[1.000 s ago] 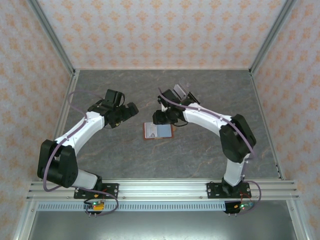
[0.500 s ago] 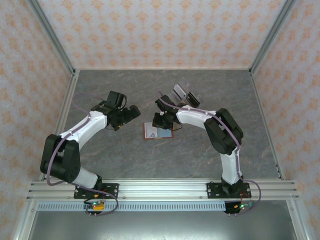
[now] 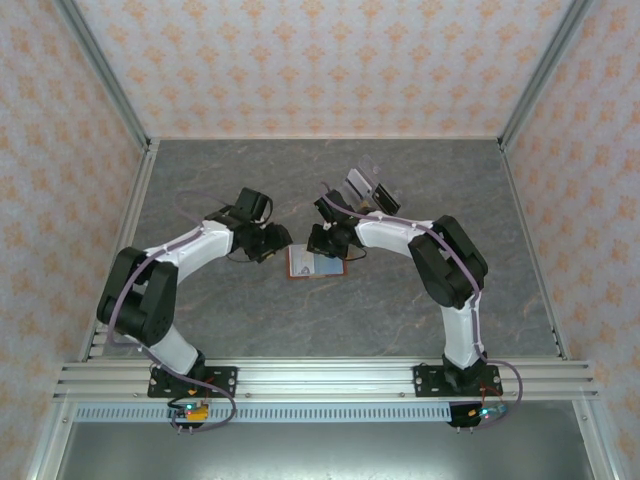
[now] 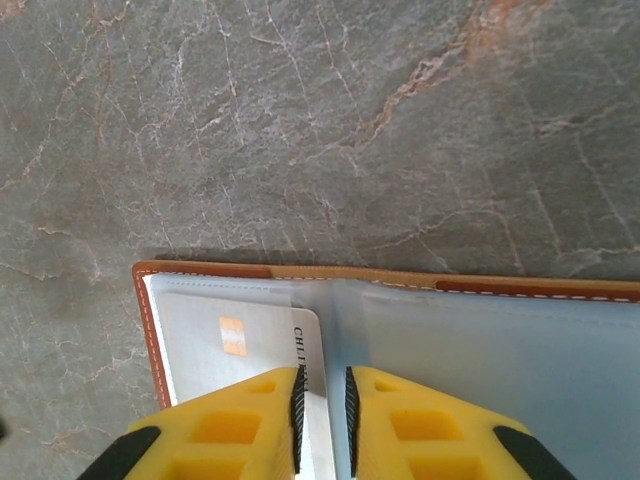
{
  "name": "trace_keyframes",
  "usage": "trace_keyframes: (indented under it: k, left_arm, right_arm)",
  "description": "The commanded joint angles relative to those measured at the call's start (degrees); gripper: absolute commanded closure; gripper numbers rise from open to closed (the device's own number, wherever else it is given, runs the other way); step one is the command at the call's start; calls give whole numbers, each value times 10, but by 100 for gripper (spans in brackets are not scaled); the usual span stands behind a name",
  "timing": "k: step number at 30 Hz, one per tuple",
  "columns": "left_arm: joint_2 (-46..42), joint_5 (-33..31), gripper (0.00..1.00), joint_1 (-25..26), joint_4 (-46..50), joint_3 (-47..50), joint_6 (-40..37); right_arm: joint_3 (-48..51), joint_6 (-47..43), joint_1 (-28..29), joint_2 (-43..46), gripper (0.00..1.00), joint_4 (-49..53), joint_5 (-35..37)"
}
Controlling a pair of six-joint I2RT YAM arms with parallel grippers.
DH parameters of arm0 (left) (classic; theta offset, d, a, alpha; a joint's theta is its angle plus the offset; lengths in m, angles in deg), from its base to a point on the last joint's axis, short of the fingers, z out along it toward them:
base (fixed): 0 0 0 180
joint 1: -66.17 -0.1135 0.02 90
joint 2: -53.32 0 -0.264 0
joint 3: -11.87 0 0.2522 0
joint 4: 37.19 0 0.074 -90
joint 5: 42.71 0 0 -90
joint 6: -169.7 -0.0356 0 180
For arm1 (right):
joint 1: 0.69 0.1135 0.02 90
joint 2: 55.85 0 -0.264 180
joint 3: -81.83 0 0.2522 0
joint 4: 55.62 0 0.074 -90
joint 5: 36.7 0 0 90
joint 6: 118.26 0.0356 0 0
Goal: Take the credit cards out of the card holder
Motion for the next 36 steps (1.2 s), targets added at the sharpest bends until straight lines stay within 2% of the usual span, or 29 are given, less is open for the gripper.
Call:
trace_keyframes:
  k: [1,12,25,36]
  left_arm:
    - [19,13,59,9,-19,-12,8]
    - [66,35,79,20,-30,-31,6]
    - [103,51,86,21,-39,-40,-1]
    - [127,38,89,22,-24,-42,-15]
  right_arm:
    - [10,7,-6,-7,80,-16,-12]
    - [17,9,-12,-9,80,-24,-23]
    - [21,8,-15,-10,83,-28,-34]
    - [34,20,-22,-15,83,-59,-72]
